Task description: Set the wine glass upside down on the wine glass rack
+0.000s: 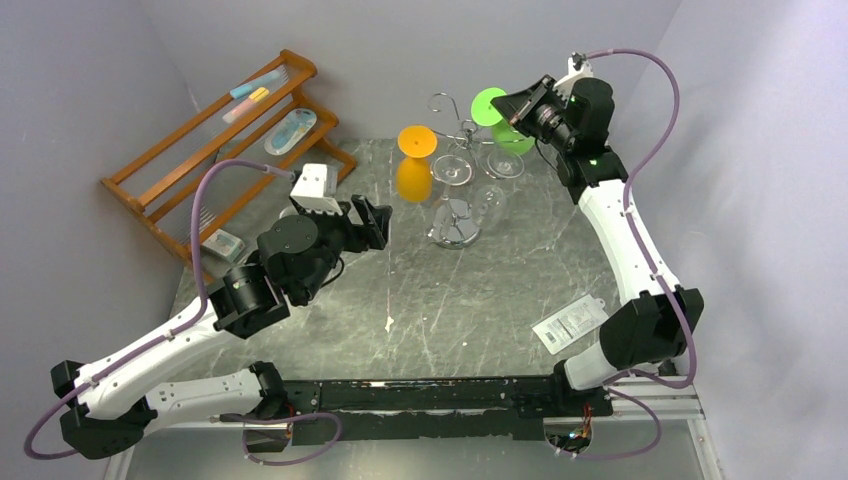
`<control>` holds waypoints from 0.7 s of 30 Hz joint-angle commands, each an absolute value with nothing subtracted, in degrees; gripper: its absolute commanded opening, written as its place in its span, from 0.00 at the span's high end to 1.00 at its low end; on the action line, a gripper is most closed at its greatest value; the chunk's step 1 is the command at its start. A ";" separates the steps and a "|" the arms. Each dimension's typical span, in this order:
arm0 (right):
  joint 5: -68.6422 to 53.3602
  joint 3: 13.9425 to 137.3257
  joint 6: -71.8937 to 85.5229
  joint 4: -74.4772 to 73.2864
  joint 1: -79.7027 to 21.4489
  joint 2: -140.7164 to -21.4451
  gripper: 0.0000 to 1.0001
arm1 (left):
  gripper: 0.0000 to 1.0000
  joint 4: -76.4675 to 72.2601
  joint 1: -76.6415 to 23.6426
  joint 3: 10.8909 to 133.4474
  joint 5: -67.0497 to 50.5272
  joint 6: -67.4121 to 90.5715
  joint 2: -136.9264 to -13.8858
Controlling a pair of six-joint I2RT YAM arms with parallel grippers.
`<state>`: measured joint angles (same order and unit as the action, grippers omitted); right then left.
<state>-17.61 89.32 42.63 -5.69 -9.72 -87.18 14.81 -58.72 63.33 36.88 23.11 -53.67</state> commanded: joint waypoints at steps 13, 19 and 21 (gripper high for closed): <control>-17.28 84.69 50.97 -6.30 -8.44 -85.48 1.00 | 0.15 16.43 -58.90 63.11 39.09 21.40 -53.57; -17.19 82.19 55.23 -4.72 -8.00 -84.71 1.00 | 0.15 16.17 -58.89 62.45 39.83 21.22 -53.09; -15.93 81.61 55.93 -5.53 -7.92 -83.80 1.00 | 0.15 16.30 -58.89 62.61 39.94 21.23 -53.13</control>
